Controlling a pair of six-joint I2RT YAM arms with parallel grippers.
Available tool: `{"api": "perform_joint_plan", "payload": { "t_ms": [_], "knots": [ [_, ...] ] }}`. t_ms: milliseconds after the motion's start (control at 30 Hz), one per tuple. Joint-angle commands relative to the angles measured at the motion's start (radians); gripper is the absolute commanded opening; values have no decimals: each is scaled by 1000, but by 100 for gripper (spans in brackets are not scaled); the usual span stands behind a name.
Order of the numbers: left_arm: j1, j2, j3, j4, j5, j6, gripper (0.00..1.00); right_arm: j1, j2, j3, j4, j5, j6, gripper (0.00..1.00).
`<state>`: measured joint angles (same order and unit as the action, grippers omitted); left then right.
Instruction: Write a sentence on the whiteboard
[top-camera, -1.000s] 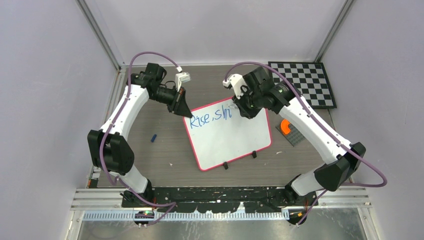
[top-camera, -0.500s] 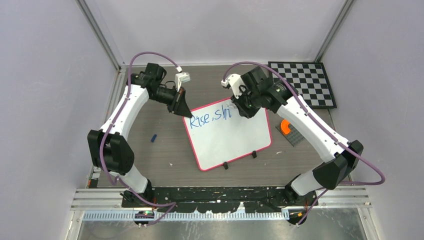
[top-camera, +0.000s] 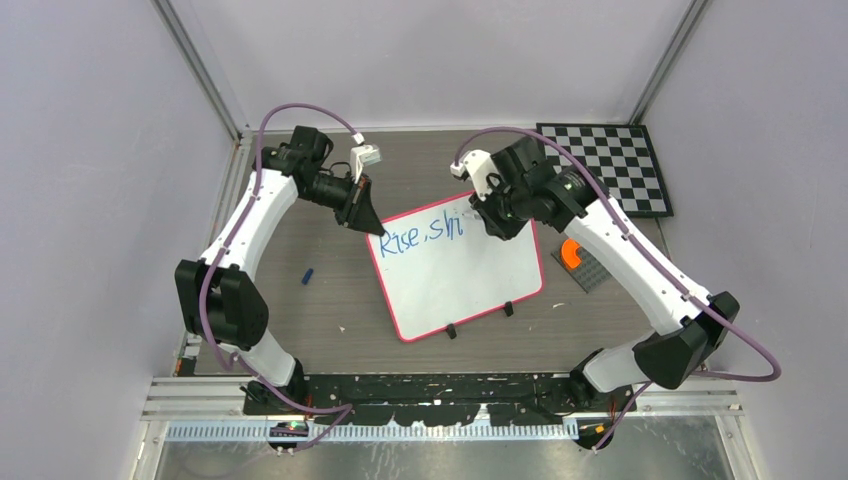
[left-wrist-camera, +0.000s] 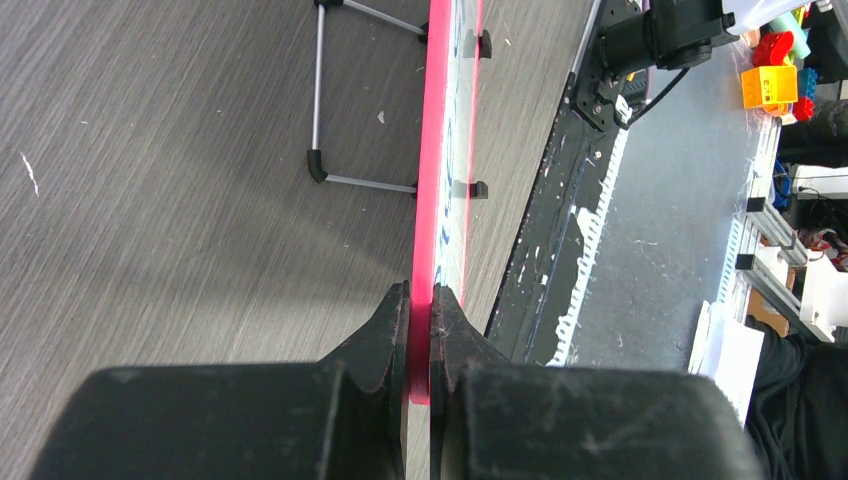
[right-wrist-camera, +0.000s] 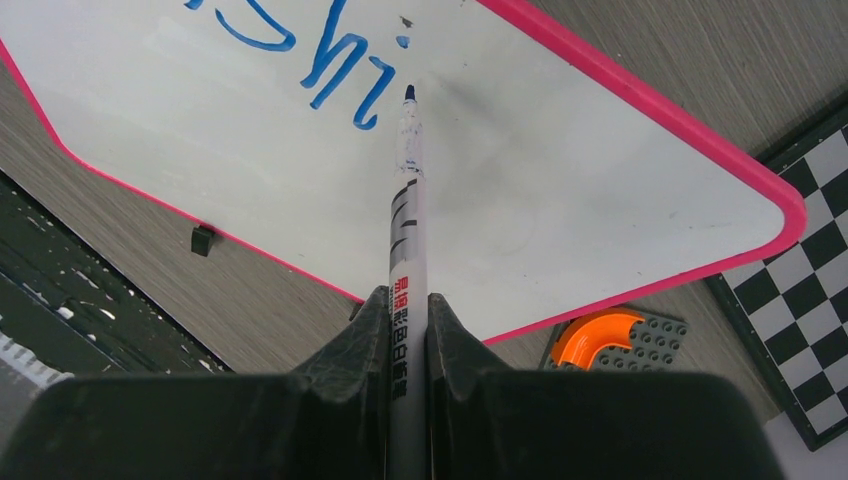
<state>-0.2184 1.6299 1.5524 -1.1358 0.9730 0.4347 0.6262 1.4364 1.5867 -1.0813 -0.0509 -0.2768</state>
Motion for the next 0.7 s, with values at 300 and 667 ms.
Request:
{"api": "perform_joint_plan", "payload": {
  "t_ms": [300,667],
  "knots": [
    [-3,-4,2,22,-69,22,0,-4,2,-8,35,23,-11,0],
    [-2,-2,-4,22,-71,26,0,-4,-5,-84,50,23,-11,0]
  ]
}}
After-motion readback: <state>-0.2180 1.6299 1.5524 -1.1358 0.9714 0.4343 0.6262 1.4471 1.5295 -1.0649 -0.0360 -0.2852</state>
